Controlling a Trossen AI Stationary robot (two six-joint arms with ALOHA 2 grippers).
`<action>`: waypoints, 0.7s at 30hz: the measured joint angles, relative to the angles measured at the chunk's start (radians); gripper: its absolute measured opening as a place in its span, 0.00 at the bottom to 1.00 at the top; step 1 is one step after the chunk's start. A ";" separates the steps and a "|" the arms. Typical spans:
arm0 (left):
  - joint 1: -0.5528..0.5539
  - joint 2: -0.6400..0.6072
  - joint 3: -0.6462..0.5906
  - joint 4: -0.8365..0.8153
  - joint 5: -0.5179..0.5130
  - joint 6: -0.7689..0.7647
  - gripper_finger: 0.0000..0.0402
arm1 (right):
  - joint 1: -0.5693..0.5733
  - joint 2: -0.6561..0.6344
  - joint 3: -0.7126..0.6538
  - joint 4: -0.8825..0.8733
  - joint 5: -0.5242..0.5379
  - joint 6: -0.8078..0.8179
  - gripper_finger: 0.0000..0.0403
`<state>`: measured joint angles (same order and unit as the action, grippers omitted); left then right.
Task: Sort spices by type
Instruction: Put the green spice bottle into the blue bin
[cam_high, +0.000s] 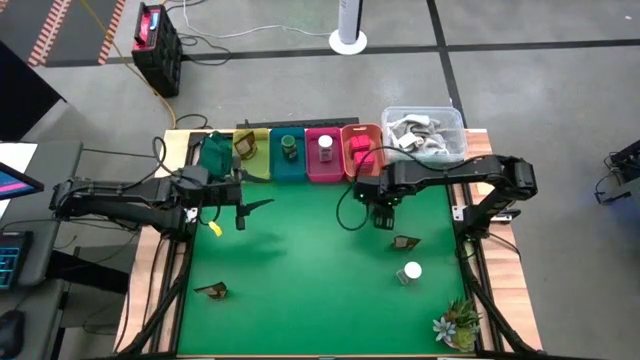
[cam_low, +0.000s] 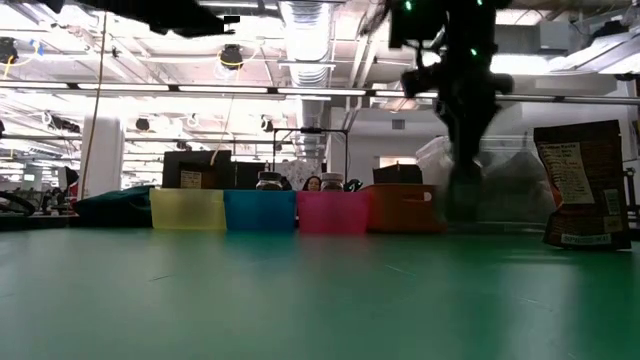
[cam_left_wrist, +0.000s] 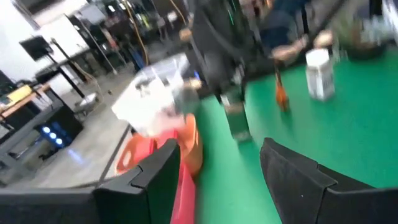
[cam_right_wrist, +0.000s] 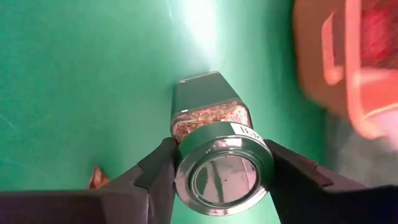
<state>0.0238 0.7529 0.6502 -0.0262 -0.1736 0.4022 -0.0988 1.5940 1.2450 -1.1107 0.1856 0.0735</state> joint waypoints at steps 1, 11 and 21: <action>0.001 -0.008 0.000 -0.038 -0.002 0.011 0.52 | 0.000 -0.001 0.014 0.024 0.000 -0.003 0.57; 0.071 0.022 0.001 -0.039 0.012 -0.098 0.52 | -0.008 0.000 0.122 0.253 -0.002 -0.086 0.57; 0.087 0.344 0.067 0.151 0.013 -0.176 0.52 | -0.015 -0.001 0.176 0.414 -0.001 -0.168 0.57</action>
<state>0.1112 1.0964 0.7173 0.1250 -0.1609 0.2264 -0.1135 1.5933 1.4208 -0.6966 0.1841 -0.0949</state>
